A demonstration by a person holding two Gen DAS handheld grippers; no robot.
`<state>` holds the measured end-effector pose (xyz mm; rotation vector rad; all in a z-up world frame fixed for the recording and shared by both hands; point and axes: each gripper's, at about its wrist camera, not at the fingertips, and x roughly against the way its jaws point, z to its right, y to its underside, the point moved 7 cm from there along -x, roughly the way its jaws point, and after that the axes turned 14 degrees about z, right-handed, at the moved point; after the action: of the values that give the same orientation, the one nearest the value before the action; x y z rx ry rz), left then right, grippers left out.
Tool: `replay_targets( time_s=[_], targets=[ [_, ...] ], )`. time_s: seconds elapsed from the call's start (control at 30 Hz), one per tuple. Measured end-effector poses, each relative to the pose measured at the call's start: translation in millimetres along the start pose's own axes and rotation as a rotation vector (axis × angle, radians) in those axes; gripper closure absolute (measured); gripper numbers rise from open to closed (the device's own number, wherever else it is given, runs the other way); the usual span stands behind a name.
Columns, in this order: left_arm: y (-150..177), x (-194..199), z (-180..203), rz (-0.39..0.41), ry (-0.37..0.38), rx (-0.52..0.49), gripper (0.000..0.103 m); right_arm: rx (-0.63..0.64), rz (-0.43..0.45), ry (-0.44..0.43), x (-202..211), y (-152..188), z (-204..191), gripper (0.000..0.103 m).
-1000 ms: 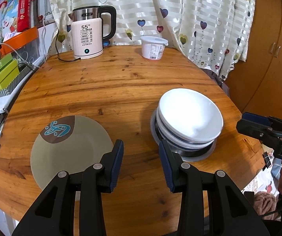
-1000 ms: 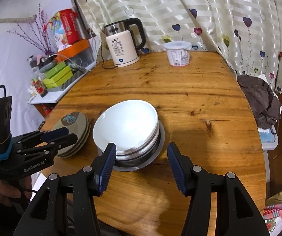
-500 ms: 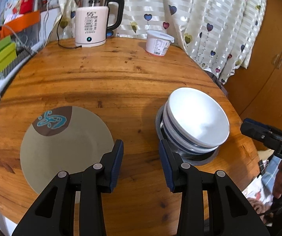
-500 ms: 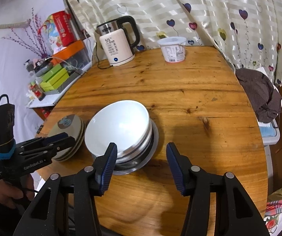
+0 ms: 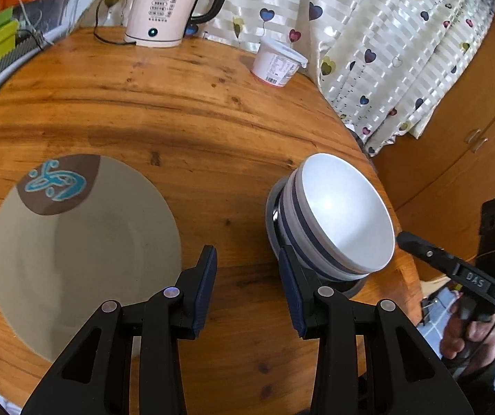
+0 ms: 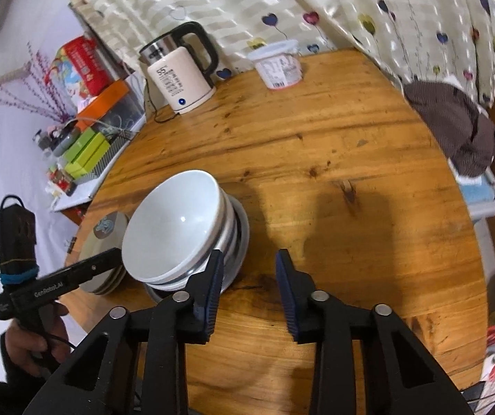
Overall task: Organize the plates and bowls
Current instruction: 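Lift the steel bowl with nested bowls and carry it toward the beige plates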
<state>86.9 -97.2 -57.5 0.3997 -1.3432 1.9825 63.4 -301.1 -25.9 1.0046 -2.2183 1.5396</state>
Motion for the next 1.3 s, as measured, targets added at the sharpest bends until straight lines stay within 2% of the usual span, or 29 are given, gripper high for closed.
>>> replay_targets(
  time_s=[0.23,0.33,0.4,0.47,0.6,0.67,1.03,1.3],
  targets=[
    [0,-7,1,-0.022,0.029,0.02,0.064,-0.069,-0.041,-0.049,-12,7,5,0.085],
    [0,-10,3,-0.033,0.043,0.019,0.071,-0.108,-0.059,-0.074,-18,10,7,0.088],
    [0,-13,4,-0.042,0.053,0.023,0.071,-0.13,-0.07,-0.091,-21,11,6,0.091],
    [0,-14,4,-0.048,0.06,0.029,0.077,-0.154,-0.079,-0.111,-25,12,6,0.092],
    [1,-19,3,-0.064,0.073,0.044,0.078,-0.195,-0.095,-0.141,-30,14,8,0.092],
    [1,-22,4,-0.072,0.084,0.049,0.082,-0.209,-0.1,-0.149,-31,15,9,0.092],
    [0,-27,6,-0.102,0.148,0.081,0.088,-0.291,-0.119,-0.211,-37,15,15,0.094],
    [1,-31,5,-0.138,0.19,0.122,0.088,-0.313,-0.123,-0.231,-37,13,19,0.094]
  ],
)
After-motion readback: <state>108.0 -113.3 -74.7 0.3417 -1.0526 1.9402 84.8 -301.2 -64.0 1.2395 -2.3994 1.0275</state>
